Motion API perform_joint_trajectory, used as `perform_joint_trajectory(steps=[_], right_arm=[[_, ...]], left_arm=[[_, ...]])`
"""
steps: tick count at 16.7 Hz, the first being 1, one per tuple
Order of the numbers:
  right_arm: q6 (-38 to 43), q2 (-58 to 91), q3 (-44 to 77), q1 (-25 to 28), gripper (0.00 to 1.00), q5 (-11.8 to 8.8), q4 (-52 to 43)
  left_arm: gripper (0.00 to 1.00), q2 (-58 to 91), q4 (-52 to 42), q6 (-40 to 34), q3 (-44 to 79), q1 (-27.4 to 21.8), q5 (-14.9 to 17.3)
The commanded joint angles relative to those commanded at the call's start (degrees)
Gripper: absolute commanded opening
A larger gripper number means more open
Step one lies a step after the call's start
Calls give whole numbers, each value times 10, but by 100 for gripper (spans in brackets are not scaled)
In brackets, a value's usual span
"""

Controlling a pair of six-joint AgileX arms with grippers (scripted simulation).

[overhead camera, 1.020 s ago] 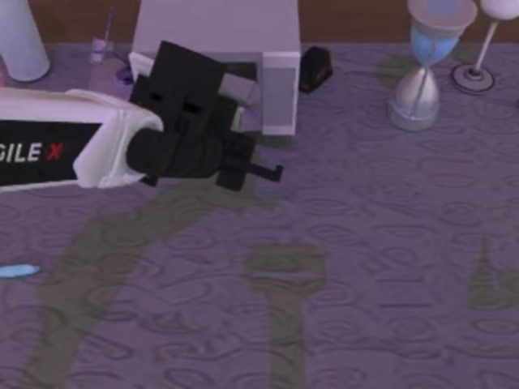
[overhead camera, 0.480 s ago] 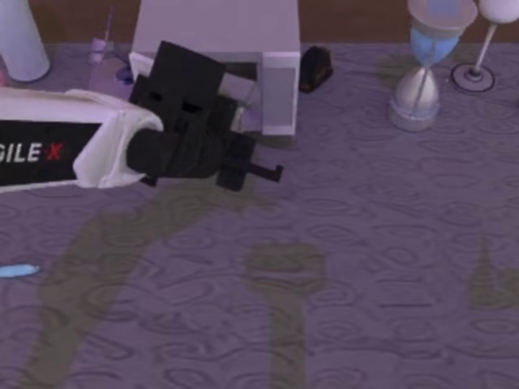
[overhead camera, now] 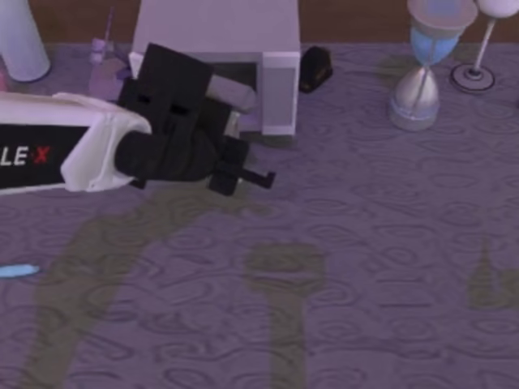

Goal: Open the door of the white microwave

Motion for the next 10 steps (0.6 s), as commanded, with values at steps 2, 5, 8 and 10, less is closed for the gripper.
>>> perform_joint_trajectory(steps=[2,5,8,10], right_arm=[[0,0,0,0,100,0,0],[0,0,0,0,100,0,0],[0,0,0,0,100,0,0],[0,0,0,0,100,0,0]], left_arm=[[0,-1,0,5,-3,2,3],[0,-1,0,5,-3,2,3],[0,-1,0,5,-3,2,3],[0,-1,0,5,-3,2,3]])
